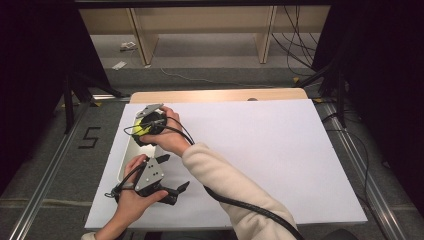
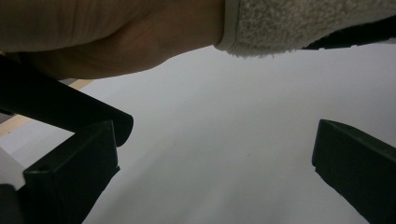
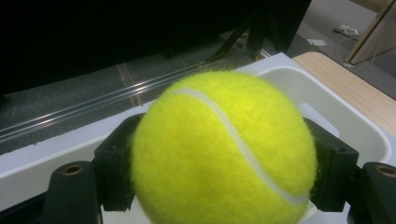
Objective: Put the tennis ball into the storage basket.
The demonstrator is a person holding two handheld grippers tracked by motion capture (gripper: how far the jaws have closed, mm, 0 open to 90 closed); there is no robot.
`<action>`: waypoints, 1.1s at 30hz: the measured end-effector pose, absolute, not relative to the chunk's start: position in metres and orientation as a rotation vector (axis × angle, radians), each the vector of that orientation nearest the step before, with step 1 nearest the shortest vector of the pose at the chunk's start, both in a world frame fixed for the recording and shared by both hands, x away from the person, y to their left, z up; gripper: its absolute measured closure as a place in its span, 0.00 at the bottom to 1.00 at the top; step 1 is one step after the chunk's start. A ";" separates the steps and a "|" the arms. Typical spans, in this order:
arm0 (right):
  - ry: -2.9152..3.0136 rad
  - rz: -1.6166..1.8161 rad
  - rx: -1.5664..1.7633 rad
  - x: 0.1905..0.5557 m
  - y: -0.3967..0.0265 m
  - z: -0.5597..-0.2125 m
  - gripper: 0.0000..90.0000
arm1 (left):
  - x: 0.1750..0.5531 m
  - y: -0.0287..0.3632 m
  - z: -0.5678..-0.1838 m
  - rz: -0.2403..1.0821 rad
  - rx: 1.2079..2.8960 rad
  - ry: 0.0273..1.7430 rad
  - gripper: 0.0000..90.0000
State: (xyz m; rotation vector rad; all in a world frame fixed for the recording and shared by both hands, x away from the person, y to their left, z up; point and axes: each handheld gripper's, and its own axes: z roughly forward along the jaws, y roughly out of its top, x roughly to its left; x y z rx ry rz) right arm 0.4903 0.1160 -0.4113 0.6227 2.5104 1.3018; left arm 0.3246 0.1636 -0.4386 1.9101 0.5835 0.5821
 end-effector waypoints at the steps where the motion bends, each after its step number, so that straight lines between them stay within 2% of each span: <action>1: 2.511 1.301 0.628 0.490 0.116 -0.412 0.30 | 0.325 0.164 -0.439 0.582 1.911 0.584 0.00; 33: 2.538 1.260 0.618 0.489 0.119 -0.421 0.29 | 0.325 0.163 -0.439 0.586 1.913 0.580 0.00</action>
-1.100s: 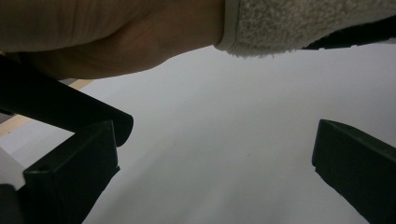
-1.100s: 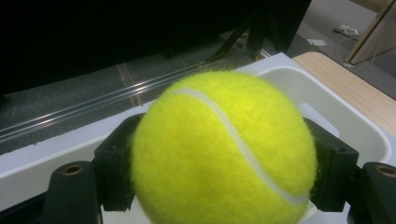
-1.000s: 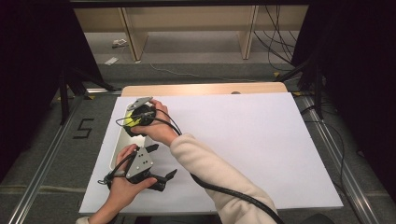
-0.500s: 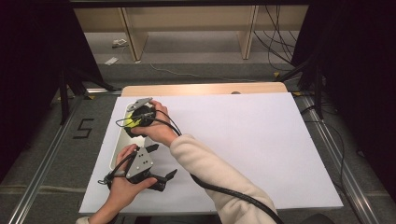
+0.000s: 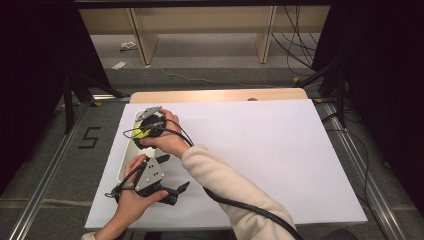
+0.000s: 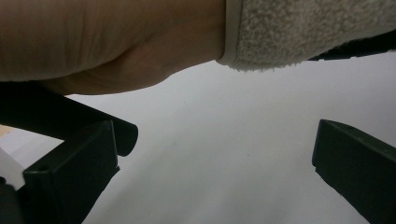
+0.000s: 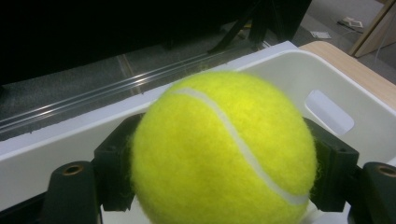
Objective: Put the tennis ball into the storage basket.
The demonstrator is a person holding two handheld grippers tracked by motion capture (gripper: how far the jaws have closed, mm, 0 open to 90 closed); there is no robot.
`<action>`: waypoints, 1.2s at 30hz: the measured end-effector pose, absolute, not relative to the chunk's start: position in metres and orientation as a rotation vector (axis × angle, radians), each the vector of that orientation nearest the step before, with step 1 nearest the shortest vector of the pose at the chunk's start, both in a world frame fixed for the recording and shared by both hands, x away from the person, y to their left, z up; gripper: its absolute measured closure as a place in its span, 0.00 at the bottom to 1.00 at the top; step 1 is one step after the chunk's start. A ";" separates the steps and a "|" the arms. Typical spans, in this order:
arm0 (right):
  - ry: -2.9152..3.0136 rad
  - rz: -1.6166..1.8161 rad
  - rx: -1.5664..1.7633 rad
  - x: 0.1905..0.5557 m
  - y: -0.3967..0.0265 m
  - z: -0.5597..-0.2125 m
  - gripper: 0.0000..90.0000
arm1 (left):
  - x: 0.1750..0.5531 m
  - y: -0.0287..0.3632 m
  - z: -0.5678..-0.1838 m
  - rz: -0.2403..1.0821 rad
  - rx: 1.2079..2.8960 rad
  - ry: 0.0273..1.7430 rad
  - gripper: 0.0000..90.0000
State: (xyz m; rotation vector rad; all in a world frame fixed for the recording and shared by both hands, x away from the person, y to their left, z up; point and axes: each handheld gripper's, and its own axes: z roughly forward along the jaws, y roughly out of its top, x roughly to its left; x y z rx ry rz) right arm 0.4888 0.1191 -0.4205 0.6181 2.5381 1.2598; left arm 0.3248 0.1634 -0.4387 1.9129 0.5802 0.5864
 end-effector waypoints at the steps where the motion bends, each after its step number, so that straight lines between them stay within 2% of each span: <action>1: 2.538 1.259 0.618 0.489 0.119 -0.421 0.29 | 0.325 0.163 -0.439 0.586 1.913 0.580 0.00; 36: 2.549 1.243 0.633 0.488 0.124 -0.427 0.29 | 0.325 0.163 -0.439 0.584 1.912 0.580 0.00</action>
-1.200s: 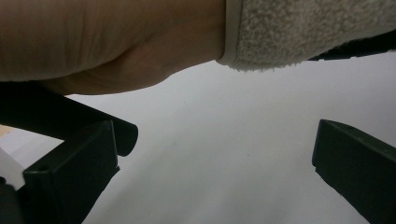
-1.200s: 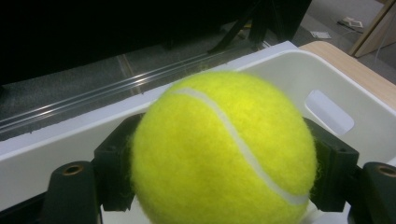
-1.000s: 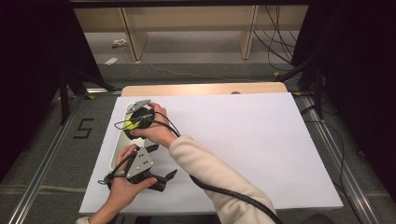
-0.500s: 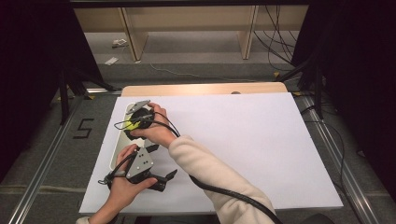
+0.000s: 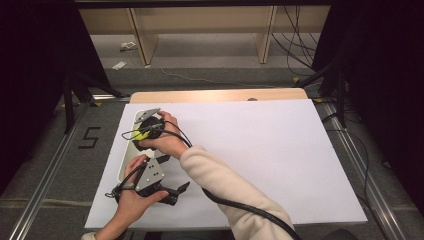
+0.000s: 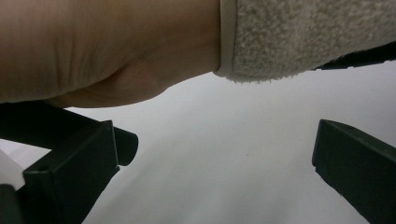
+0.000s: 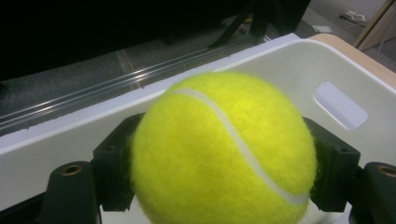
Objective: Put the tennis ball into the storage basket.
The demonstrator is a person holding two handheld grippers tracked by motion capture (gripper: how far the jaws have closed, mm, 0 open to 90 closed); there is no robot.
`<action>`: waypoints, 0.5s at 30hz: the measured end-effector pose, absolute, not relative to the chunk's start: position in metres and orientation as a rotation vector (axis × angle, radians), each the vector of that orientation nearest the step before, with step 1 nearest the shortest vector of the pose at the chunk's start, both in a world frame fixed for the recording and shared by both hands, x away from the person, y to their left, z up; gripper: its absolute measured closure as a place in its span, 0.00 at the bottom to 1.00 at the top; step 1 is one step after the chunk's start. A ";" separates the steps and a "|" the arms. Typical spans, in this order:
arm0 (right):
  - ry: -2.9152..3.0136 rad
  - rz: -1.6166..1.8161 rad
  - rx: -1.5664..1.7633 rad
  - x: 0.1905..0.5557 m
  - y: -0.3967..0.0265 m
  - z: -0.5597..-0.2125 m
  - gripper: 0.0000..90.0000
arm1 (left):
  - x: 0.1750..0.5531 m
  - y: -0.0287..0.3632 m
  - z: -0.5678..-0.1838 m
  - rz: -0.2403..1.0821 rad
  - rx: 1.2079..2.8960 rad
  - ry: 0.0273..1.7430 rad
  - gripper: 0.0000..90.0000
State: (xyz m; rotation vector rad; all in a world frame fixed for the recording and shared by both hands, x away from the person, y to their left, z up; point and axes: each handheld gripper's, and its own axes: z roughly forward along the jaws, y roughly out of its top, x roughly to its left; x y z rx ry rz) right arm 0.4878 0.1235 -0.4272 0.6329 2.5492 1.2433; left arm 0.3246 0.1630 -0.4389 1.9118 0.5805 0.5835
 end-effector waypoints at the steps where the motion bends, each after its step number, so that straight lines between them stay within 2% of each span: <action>1: 2.549 1.243 0.633 0.488 0.124 -0.427 0.29 | 0.325 0.163 -0.439 0.584 1.912 0.580 0.00; 15: 2.554 1.240 0.638 0.487 0.125 -0.429 0.29 | 0.324 0.163 -0.439 0.582 1.910 0.581 0.00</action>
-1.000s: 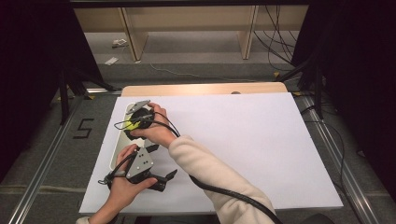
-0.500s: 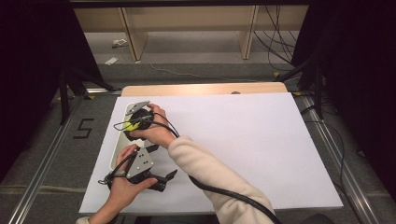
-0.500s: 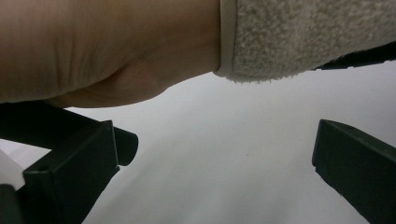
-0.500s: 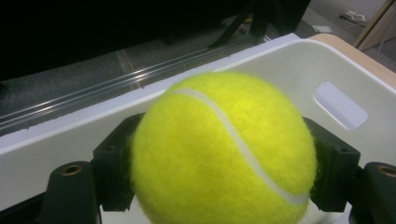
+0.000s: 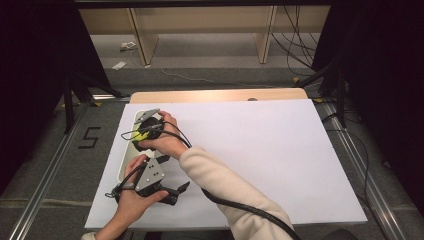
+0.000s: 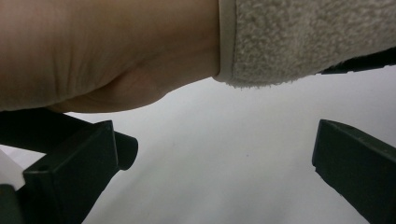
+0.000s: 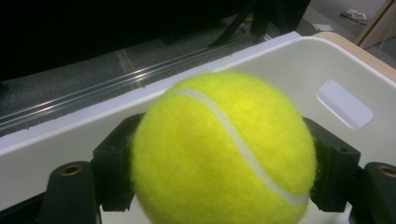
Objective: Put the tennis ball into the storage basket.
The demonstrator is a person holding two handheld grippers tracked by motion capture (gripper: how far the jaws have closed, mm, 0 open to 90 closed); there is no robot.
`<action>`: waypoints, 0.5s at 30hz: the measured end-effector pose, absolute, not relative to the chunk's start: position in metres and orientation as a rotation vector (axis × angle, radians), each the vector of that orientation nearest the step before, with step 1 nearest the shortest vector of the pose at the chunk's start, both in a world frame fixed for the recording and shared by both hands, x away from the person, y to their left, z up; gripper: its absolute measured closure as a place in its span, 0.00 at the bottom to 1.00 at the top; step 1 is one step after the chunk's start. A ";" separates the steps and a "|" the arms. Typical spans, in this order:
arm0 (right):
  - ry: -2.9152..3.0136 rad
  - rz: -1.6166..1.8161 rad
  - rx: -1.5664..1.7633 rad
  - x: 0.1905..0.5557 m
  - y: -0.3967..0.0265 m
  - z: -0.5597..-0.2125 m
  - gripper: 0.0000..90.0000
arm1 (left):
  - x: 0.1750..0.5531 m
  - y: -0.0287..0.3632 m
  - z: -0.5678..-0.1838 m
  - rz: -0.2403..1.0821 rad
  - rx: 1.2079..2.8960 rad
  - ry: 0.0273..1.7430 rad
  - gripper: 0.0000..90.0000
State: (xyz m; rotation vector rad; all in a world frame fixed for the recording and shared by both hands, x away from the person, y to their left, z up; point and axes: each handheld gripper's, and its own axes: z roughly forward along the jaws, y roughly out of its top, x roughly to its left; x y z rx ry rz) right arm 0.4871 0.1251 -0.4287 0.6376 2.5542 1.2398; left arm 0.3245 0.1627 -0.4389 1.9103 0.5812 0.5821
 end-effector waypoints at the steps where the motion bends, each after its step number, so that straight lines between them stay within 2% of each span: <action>1: 2.554 1.242 0.633 0.487 0.125 -0.429 0.29 | 0.324 0.163 -0.439 0.582 1.910 0.581 0.00; 15: 2.556 1.241 0.637 0.486 0.127 -0.430 0.29 | 0.325 0.163 -0.439 0.584 1.913 0.579 0.00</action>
